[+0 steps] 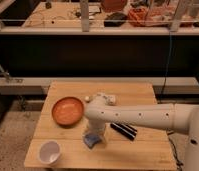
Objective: Wipe the white sponge on the table
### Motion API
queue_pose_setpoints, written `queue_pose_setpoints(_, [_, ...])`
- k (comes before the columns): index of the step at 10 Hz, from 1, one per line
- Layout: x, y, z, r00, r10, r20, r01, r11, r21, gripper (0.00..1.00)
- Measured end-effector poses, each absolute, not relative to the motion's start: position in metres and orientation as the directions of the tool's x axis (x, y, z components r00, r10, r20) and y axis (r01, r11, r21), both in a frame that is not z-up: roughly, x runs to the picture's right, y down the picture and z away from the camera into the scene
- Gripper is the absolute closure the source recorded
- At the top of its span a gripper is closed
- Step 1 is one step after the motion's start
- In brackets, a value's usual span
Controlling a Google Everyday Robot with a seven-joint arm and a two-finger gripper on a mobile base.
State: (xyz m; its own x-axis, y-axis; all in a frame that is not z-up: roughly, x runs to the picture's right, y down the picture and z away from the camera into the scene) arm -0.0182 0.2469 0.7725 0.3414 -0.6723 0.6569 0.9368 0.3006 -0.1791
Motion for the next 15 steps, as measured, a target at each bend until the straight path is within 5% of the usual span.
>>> queue_pose_setpoints(15, [-0.0138, 0.2391, 0.7703, 0.325, -0.662, 0.676, 0.940, 0.303, -0.155, 0.20])
